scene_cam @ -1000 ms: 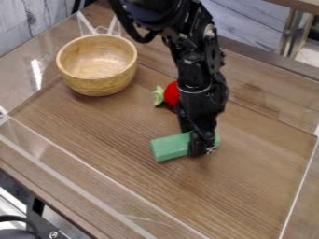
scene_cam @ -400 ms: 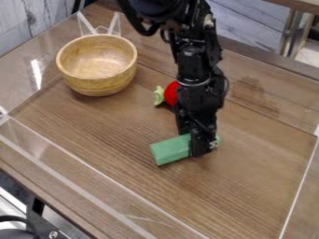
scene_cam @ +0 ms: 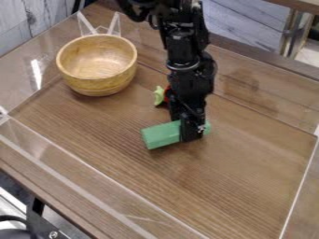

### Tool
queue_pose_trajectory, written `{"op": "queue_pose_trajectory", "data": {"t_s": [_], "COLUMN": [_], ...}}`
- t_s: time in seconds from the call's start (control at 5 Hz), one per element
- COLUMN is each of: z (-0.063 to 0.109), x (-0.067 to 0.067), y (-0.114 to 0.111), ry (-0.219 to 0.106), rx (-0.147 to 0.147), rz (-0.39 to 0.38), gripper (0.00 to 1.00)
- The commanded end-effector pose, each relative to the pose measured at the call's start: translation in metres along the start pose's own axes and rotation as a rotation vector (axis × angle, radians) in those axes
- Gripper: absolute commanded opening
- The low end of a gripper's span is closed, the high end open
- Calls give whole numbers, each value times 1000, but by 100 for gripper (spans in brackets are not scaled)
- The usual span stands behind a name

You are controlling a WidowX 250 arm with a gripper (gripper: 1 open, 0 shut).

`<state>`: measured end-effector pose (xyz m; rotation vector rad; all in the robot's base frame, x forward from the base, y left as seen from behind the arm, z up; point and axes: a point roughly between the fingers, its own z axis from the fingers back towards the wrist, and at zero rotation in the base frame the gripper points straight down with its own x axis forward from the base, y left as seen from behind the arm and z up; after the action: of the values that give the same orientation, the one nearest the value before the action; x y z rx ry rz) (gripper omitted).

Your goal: Put the green stick in the brown bowl

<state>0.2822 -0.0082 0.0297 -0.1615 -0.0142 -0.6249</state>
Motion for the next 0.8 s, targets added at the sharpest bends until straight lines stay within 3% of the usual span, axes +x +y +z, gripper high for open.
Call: {"op": "queue_pose_trajectory", "data": {"t_s": [0.0,0.2,0.6], "z": [37,68,117], "x": [9,12,-10], "y": [7,3,34], "ry": [-60,-94,-132], "rx": [64,116,199], "rz": [16,113,387], "gripper": [0,0,0]}}
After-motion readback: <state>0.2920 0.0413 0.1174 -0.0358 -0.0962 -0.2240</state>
